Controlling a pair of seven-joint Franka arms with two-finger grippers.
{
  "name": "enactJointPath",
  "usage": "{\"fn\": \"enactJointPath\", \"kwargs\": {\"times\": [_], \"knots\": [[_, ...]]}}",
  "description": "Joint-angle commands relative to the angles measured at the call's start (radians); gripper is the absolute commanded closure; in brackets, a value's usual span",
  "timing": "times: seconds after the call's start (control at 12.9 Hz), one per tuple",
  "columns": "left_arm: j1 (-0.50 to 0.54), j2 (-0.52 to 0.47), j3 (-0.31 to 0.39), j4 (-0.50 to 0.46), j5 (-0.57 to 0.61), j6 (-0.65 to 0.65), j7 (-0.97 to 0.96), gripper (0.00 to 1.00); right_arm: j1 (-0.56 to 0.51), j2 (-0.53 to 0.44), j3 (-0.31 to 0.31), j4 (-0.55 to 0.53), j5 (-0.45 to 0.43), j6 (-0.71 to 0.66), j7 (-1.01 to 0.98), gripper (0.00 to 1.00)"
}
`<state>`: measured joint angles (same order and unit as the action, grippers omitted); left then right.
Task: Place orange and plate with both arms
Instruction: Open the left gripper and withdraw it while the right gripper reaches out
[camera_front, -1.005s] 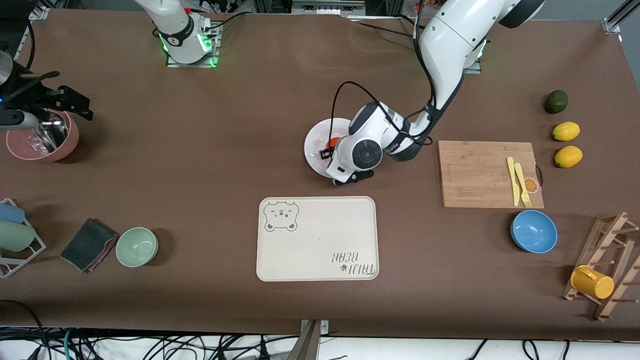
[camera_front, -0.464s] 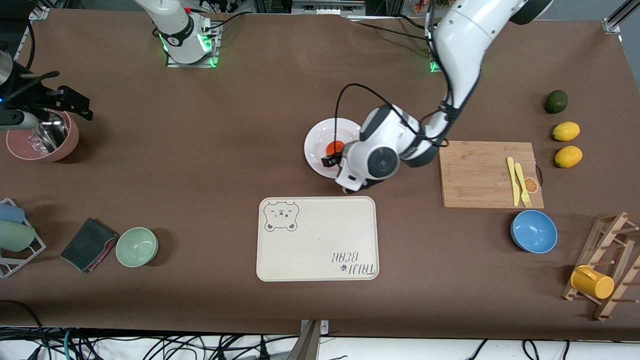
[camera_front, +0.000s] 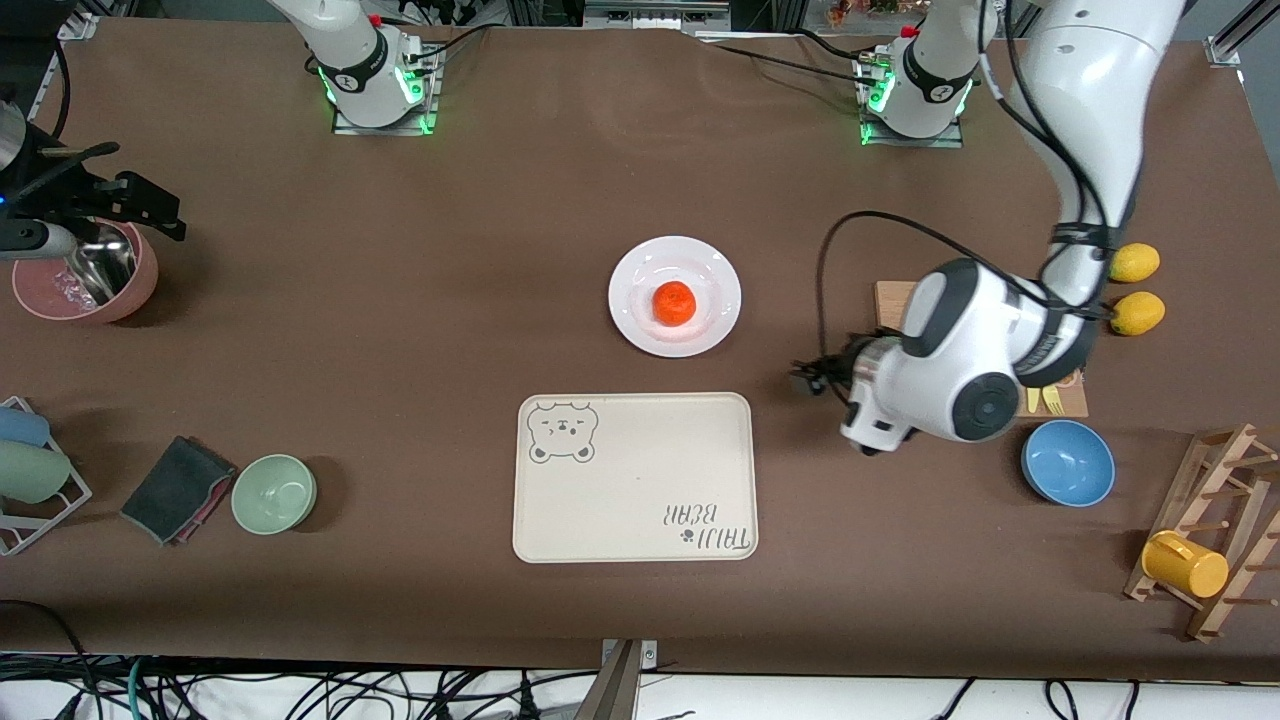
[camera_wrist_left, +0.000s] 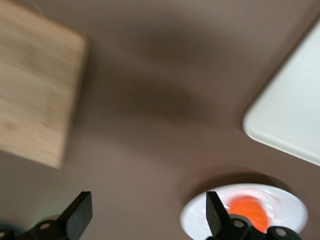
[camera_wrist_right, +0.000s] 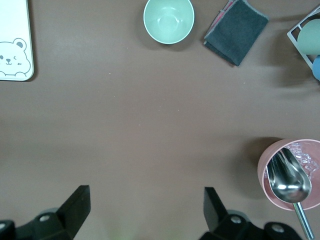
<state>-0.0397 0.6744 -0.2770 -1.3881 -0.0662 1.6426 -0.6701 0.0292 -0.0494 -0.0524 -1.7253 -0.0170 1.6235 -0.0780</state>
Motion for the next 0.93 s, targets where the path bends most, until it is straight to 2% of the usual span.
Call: {"fn": "enactJointPath", "kwargs": {"times": [0.0,0.15,0.23,0.46,0.54,0.7,0.85], "knots": [[0.078,-0.009,-0.008,0.003,0.083,-0.017,0.177,0.00,0.009,-0.003,0.006,0.009,0.002,-0.014,0.006,0.00],[0.167,-0.010,-0.008,0.018,0.080,-0.017,0.333,0.00,0.067,0.025,0.013,0.010,0.003,-0.045,0.004,0.00],[0.190,-0.016,-0.007,0.055,0.085,-0.023,0.386,0.00,0.104,0.039,0.013,0.013,0.003,-0.077,0.013,0.00],[0.285,-0.114,-0.013,0.075,0.080,-0.036,0.477,0.00,0.205,0.088,0.013,0.009,0.034,-0.103,0.036,0.00],[0.297,-0.155,-0.013,0.067,0.080,-0.052,0.491,0.00,0.222,0.117,0.013,0.007,0.070,-0.094,0.073,0.00],[0.296,-0.206,-0.008,0.064,0.085,-0.073,0.492,0.00,0.224,0.187,0.013,-0.002,0.257,-0.079,0.087,0.00],[0.299,-0.245,-0.005,0.063,0.085,-0.105,0.495,0.00,0.224,0.264,0.013,-0.005,0.345,-0.034,0.087,0.00]]}}
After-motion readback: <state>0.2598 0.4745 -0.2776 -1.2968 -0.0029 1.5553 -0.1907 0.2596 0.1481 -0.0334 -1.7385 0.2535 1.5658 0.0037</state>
